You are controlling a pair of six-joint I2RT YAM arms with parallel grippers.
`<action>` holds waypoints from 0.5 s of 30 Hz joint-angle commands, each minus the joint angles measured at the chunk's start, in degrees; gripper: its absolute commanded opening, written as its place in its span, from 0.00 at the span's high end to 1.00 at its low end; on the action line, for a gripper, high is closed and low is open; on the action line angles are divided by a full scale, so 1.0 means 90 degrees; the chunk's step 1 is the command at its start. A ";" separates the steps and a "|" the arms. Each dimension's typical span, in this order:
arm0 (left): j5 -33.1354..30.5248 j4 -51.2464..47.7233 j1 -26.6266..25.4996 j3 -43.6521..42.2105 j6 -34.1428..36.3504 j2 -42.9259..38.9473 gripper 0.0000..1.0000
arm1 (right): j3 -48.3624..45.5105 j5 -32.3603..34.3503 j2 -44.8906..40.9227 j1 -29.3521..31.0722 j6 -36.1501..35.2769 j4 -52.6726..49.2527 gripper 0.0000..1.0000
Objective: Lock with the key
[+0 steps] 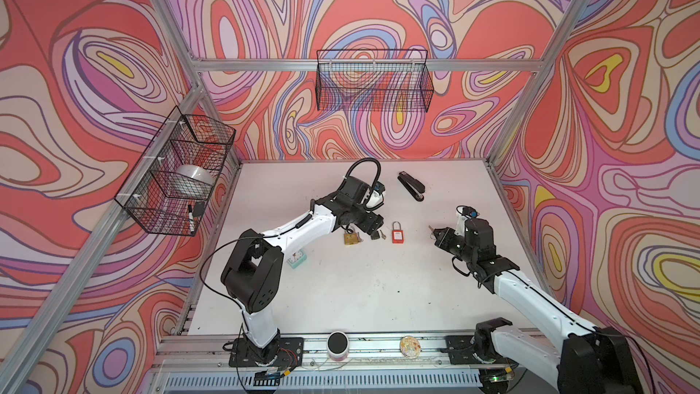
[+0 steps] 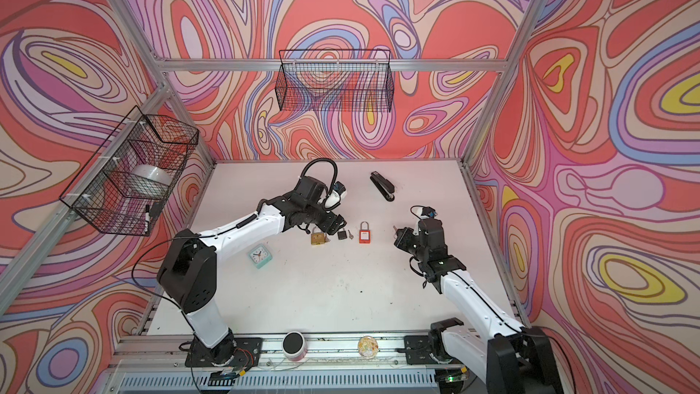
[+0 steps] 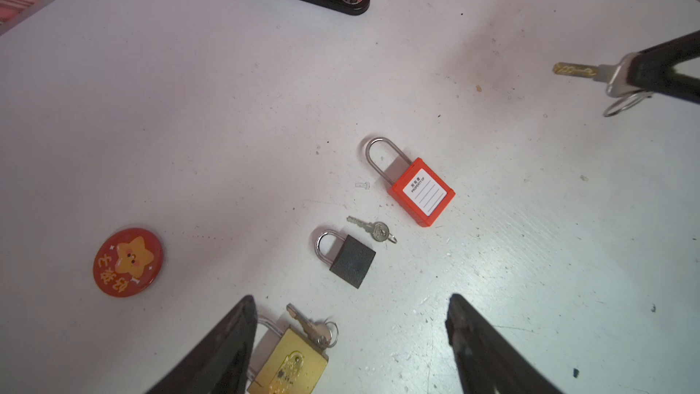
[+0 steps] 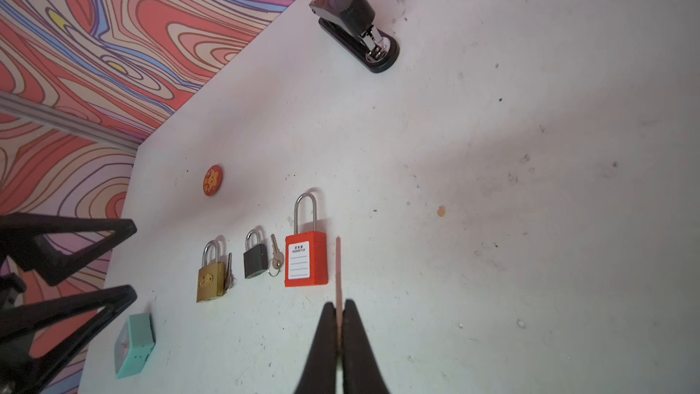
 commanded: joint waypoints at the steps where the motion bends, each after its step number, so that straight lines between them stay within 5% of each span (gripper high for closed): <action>1: 0.0107 0.0141 0.0065 -0.0162 -0.0144 -0.0341 0.20 | -0.0050 0.0207 0.0399 0.0232 0.0896 0.1141 1.00; 15: 0.0125 0.0077 0.0234 -0.0447 -0.0452 -0.0542 0.19 | -0.0570 0.0889 0.1841 0.0835 0.2390 0.3060 1.00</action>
